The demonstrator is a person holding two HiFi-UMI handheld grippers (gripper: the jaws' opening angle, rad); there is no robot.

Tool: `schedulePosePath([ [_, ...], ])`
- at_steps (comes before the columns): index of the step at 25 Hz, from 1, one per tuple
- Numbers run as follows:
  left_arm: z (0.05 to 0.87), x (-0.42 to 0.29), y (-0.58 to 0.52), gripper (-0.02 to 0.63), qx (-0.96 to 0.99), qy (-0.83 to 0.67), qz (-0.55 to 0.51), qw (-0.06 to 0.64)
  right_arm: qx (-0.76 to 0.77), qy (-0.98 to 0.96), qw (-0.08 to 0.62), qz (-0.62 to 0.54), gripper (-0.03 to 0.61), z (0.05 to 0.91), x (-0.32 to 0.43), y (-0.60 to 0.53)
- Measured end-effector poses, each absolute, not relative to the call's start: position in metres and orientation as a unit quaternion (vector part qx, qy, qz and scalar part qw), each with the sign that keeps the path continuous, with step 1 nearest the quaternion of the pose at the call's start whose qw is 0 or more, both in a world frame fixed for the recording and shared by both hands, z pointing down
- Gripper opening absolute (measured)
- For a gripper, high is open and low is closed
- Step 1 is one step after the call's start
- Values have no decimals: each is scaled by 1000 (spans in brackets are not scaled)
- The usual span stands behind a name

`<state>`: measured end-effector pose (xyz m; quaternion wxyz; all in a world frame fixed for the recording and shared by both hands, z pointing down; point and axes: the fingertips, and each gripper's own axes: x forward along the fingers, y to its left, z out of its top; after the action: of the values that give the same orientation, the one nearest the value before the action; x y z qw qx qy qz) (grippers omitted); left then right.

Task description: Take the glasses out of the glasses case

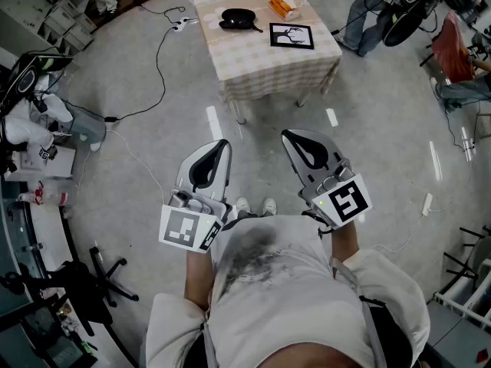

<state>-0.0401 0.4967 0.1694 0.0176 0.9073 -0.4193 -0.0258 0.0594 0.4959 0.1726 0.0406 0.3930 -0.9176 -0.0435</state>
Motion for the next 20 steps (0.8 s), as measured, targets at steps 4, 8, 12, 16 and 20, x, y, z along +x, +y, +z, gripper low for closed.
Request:
schedulePosePath([
  [4,173,-40,497,6,908,-417,-24,15,401,-914,39,-38,15,170,58,495],
  [8,175,-39,497,5,908,-418,-21,13,395,-916,39,-56,17,172,59,500],
  [12,172,-29,502,5,907,-421,-24,13,396,-915,40,-61,17,171,68,505],
  [16,171,-20,507,6,904,-426,-33,24,392,-917,38,-66,17,171,77,510],
  [20,174,-12,512,6,902,-430,-22,19,385,-920,34,-60,17,174,82,512],
])
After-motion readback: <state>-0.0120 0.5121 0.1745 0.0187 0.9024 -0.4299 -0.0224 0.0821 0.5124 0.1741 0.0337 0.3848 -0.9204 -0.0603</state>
